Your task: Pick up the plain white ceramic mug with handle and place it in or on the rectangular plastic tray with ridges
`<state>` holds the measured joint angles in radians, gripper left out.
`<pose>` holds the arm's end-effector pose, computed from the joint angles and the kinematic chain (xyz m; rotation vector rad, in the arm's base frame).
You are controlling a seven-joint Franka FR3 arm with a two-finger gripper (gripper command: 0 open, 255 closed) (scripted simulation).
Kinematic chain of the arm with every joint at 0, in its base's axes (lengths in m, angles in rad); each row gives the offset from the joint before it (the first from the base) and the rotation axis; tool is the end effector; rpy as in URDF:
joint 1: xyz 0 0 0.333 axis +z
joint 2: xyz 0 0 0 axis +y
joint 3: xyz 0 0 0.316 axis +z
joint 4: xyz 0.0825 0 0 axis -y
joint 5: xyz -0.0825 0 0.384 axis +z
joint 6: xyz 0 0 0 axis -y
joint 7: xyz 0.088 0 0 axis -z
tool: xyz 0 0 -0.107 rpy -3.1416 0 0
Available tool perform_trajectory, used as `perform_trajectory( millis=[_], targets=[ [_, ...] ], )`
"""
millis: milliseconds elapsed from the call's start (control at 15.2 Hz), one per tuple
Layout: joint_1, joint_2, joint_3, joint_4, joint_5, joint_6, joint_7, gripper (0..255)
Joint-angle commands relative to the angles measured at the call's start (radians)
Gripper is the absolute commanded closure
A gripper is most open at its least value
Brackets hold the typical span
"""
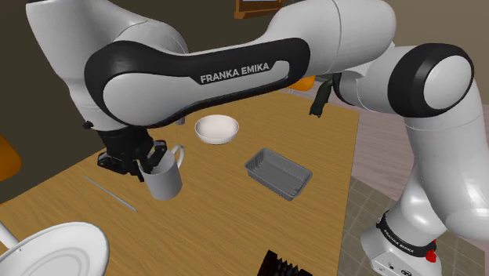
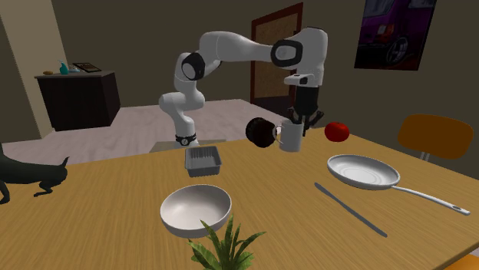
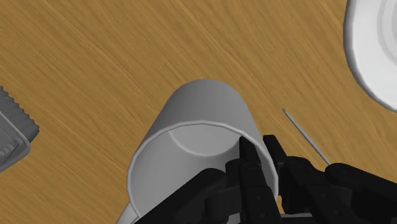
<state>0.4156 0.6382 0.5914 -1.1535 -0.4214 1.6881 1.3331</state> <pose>0.5087 0.5100 0.4670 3.0458 -0.5670 0.1058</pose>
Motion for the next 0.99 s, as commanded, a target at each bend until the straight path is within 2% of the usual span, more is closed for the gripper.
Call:
perform_trajectory(
  millis=[0, 264, 528, 726, 924],
  targets=[
    [-0.04, -0.052, 0.01, -0.077, 0.019, 0.026, -0.007, 255],
    [-0.181, -0.238, 0.043, -0.347, 0.098, 0.128, -0.054, 255],
    [-0.296, -0.412, 0.057, -0.559, 0.194, 0.204, -0.138, 255],
    [-0.363, -0.54, 0.049, -0.694, 0.274, 0.246, -0.222, 255],
    [-0.407, -0.663, 0.022, -0.812, 0.352, 0.274, -0.317, 255]
  ],
)
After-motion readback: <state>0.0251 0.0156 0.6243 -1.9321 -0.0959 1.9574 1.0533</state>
